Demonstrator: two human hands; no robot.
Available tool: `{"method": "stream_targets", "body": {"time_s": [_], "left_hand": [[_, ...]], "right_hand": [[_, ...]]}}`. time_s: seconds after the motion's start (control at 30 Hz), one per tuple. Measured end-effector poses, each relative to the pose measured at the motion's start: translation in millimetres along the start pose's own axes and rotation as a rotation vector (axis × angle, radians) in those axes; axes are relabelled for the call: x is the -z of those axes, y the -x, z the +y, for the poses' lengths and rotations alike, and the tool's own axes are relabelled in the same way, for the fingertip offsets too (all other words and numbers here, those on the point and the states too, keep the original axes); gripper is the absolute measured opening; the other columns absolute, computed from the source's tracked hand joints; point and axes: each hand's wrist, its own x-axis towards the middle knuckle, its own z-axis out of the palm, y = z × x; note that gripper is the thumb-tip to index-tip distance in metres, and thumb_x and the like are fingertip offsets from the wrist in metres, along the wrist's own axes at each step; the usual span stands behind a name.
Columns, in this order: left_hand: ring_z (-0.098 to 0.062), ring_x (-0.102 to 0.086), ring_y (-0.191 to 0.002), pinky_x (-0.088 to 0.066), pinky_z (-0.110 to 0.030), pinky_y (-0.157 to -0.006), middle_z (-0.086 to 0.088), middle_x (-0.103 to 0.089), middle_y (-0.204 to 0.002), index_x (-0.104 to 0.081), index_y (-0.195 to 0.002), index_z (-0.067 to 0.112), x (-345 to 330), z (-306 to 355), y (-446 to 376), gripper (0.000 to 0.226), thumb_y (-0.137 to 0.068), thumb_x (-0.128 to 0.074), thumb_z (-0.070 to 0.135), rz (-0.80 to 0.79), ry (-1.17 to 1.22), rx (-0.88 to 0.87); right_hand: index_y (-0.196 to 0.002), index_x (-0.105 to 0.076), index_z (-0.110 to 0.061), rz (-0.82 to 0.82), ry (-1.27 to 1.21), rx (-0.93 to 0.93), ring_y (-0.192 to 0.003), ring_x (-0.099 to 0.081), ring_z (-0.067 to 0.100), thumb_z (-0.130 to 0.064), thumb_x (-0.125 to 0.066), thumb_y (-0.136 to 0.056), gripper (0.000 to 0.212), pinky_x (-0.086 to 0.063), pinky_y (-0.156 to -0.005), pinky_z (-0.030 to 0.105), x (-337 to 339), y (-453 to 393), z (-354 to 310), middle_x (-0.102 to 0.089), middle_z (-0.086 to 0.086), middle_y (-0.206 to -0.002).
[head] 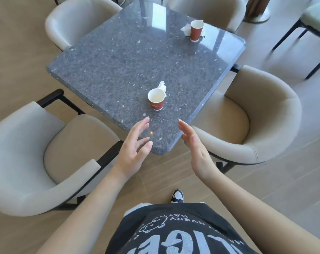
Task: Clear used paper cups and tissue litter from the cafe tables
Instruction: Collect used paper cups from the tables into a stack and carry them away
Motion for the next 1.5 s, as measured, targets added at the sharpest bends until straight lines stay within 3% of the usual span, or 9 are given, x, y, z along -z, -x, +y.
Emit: {"method": "stream_targets", "body": {"time_s": [0.37, 0.63, 0.87, 1.07, 1.13, 1.23, 1.37, 1.43, 1.5], "left_hand": [[-0.011, -0.040, -0.147, -0.046, -0.033, -0.112, 0.000, -0.039, -0.160, -0.038, -0.151, 0.025, 36, -23, -80, 0.064, -0.091, -0.051, 0.040, -0.009, 0.034, 0.032], [-0.005, -0.037, -0.147, -0.044, -0.026, -0.112, 0.004, -0.036, -0.162, -0.033, -0.157, 0.018, 80, -45, -150, 0.074, -0.090, -0.053, 0.043, -0.132, -0.008, 0.023], [-0.006, -0.038, -0.147, -0.045, -0.020, -0.108, 0.004, -0.037, -0.160, -0.033, -0.156, 0.020, 90, -55, -200, 0.075, -0.089, -0.059, 0.041, -0.179, -0.043, -0.046], [0.002, -0.031, -0.147, -0.042, -0.016, -0.108, 0.010, -0.028, -0.162, -0.021, -0.162, 0.019, 76, -63, -214, 0.092, -0.086, -0.067, 0.045, -0.238, -0.136, -0.032], [0.003, -0.029, -0.147, -0.041, -0.023, -0.113, 0.012, -0.023, -0.162, -0.017, -0.163, 0.022, 71, -67, -220, 0.096, -0.087, -0.072, 0.041, -0.254, -0.181, 0.003], [-0.011, -0.022, -0.153, -0.031, -0.039, -0.123, 0.010, -0.016, -0.161, -0.007, -0.164, 0.022, 63, -82, -226, 0.103, -0.089, -0.078, 0.026, -0.267, -0.282, 0.108], [-0.025, -0.020, -0.155, -0.024, -0.033, -0.118, -0.010, -0.014, -0.167, 0.005, -0.163, 0.014, 53, -103, -235, 0.116, -0.087, -0.081, 0.030, -0.289, -0.430, 0.334], [-0.027, -0.024, -0.154, -0.027, -0.035, -0.118, -0.013, -0.016, -0.167, 0.004, -0.164, 0.013, 51, -111, -238, 0.116, -0.087, -0.081, 0.031, -0.316, -0.468, 0.408], [-0.028, -0.029, -0.152, -0.030, -0.036, -0.118, -0.012, -0.019, -0.166, 0.001, -0.164, 0.014, 50, -117, -239, 0.114, -0.087, -0.081, 0.031, -0.345, -0.487, 0.421]], "right_hand": [[-0.150, -0.036, -0.025, 0.007, 0.013, -0.045, -0.147, -0.033, 0.005, -0.078, -0.024, -0.093, 0.079, -0.024, -0.124, 0.041, -21, -81, 6, -0.040, -0.009, -0.157], [-0.150, -0.038, -0.021, 0.160, 0.007, -0.139, -0.144, -0.037, 0.002, -0.043, -0.022, -0.103, 0.055, -0.026, -0.123, 0.040, -61, -145, 9, -0.043, -0.009, -0.155], [-0.152, -0.036, -0.024, 0.224, 0.024, -0.179, -0.145, -0.035, 0.001, -0.061, -0.025, -0.099, 0.065, -0.026, -0.123, 0.039, -66, -176, 16, -0.042, -0.014, -0.155], [-0.154, -0.035, -0.023, 0.286, 0.018, -0.263, -0.145, -0.034, 0.002, -0.052, -0.023, -0.102, 0.060, -0.026, -0.123, 0.034, -61, -198, 23, -0.039, -0.011, -0.156], [-0.152, -0.038, -0.025, 0.301, 0.048, -0.287, -0.144, -0.033, 0.000, -0.046, -0.025, -0.106, 0.053, -0.025, -0.122, 0.030, -59, -208, 25, -0.039, -0.011, -0.155], [-0.147, -0.045, -0.024, 0.270, 0.141, -0.358, -0.147, -0.027, 0.004, -0.035, -0.030, -0.110, 0.042, -0.017, -0.119, 0.022, -54, -222, 32, -0.037, -0.006, -0.156], [-0.143, -0.051, -0.022, 0.089, 0.350, -0.490, -0.131, -0.039, 0.005, -0.038, -0.039, -0.108, 0.041, -0.022, -0.099, 0.013, -50, -233, 46, -0.041, 0.002, -0.153], [-0.145, -0.049, -0.017, 0.022, 0.420, -0.568, -0.128, -0.046, 0.011, -0.042, -0.040, -0.107, 0.046, -0.026, -0.090, 0.016, -49, -235, 51, -0.045, 0.005, -0.150], [-0.147, -0.046, -0.013, -0.005, 0.477, -0.603, -0.131, -0.048, 0.018, -0.045, -0.039, -0.106, 0.052, -0.029, -0.091, 0.021, -48, -236, 51, -0.045, 0.006, -0.149]]}}
